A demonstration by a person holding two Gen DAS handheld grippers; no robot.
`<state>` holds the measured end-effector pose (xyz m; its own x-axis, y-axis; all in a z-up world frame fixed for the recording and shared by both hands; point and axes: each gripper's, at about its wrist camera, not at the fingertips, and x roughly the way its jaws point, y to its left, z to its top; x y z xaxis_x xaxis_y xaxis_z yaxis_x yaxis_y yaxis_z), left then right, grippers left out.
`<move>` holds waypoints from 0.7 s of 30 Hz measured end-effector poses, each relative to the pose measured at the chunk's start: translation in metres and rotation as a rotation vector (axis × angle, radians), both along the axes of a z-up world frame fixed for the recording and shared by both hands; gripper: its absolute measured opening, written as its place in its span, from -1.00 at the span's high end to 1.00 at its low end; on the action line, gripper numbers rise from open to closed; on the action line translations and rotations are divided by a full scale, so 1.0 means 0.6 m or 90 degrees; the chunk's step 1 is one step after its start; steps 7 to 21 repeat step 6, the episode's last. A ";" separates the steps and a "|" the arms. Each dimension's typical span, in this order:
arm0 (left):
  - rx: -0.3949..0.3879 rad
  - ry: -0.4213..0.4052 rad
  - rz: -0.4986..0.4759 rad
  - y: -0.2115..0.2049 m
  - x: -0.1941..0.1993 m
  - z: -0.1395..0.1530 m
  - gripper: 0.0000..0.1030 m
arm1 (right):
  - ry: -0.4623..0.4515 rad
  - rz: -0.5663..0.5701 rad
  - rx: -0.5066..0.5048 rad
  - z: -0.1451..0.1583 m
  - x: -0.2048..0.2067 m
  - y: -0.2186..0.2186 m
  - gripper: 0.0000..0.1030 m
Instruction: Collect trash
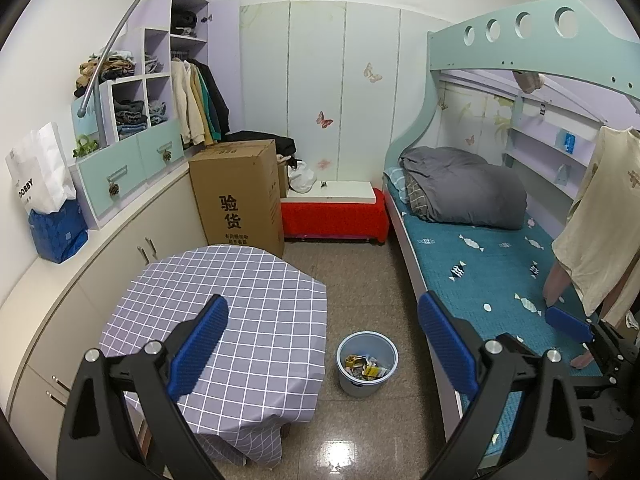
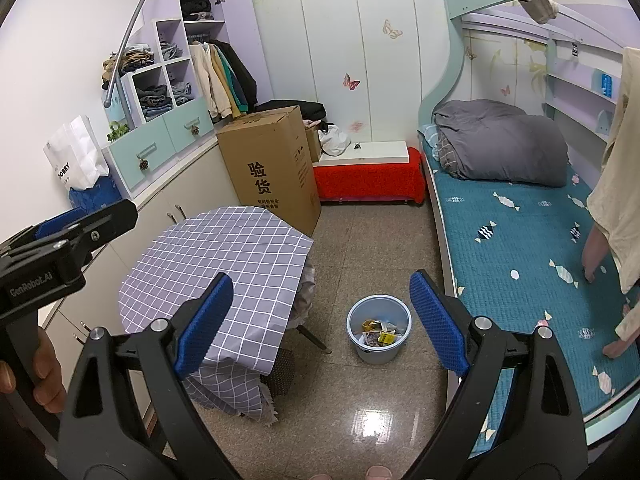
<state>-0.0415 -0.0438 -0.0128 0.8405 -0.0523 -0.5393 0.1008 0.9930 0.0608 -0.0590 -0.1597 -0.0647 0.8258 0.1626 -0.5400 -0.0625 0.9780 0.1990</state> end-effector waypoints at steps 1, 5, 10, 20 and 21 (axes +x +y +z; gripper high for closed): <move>-0.001 0.002 0.001 0.001 0.000 -0.003 -0.82 | 0.002 0.000 0.000 -0.004 -0.001 0.003 -0.71; -0.009 0.026 0.007 0.010 0.007 -0.011 -0.82 | 0.008 0.002 0.001 -0.022 -0.008 0.015 -0.71; -0.008 0.030 0.009 0.012 0.007 -0.013 -0.82 | 0.010 0.002 0.002 -0.024 -0.006 0.015 -0.71; -0.008 0.030 0.009 0.012 0.007 -0.013 -0.82 | 0.010 0.002 0.002 -0.024 -0.006 0.015 -0.71; -0.008 0.030 0.009 0.012 0.007 -0.013 -0.82 | 0.010 0.002 0.002 -0.024 -0.006 0.015 -0.71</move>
